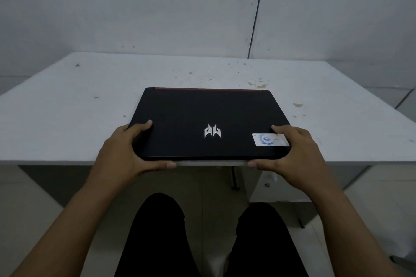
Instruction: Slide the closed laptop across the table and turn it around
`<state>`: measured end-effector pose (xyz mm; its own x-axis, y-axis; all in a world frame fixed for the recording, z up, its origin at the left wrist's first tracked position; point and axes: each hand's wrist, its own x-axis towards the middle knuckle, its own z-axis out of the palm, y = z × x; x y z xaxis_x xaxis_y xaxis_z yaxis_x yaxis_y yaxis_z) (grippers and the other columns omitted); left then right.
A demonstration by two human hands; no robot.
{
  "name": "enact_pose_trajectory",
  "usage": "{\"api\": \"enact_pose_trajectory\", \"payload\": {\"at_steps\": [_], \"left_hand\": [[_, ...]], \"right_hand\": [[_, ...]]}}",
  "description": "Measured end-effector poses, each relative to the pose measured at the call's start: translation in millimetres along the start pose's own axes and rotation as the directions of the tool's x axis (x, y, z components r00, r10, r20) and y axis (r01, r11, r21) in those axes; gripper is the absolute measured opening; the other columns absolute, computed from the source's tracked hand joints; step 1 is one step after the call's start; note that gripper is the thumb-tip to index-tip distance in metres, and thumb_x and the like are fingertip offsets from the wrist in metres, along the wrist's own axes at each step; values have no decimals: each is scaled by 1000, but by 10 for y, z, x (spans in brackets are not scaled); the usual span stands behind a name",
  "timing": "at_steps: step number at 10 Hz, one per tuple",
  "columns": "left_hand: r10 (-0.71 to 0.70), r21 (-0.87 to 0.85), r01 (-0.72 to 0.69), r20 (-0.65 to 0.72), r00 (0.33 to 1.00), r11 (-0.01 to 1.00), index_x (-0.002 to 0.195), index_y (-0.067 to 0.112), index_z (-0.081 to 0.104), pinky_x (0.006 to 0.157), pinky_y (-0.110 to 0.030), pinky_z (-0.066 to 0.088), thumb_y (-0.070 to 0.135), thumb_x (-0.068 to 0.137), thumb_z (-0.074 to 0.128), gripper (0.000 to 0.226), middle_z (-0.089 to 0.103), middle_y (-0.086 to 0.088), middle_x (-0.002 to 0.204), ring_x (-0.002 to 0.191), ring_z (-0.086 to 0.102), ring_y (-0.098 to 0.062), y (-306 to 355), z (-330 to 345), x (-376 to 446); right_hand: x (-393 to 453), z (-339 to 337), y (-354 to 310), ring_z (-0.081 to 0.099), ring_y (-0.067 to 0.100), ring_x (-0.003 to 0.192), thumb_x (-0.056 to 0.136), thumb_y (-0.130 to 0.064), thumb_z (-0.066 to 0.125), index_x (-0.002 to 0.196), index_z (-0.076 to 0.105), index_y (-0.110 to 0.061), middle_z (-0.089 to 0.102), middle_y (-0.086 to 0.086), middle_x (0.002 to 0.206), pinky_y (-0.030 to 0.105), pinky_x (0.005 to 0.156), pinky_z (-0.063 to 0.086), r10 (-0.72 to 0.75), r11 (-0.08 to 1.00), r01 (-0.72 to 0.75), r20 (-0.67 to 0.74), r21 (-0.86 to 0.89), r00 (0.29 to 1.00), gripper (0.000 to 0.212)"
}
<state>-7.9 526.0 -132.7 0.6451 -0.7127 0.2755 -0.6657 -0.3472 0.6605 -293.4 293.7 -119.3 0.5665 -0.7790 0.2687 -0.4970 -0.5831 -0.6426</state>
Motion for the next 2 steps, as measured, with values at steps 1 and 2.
{"api": "enact_pose_trajectory", "payload": {"at_steps": [1,2], "left_hand": [[-84,57,78,118,989,995,150,53,39,114,-49,35,97,31,74,132,16,3,169,151,27,-23,149,-111,74],[14,30,-16,68,998,999,147,56,42,116,-41,30,98,45,68,113,18,16,168,151,25,-12,423,-173,241]], "right_hand": [[110,-118,-173,43,22,131,38,-94,72,139,49,-43,34,0,150,40,101,45,67,997,-63,105,-46,992,116],[322,-198,-462,37,22,140,59,-96,57,143,46,-46,32,-2,157,45,107,37,25,1000,-23,92,-21,995,99]]}}
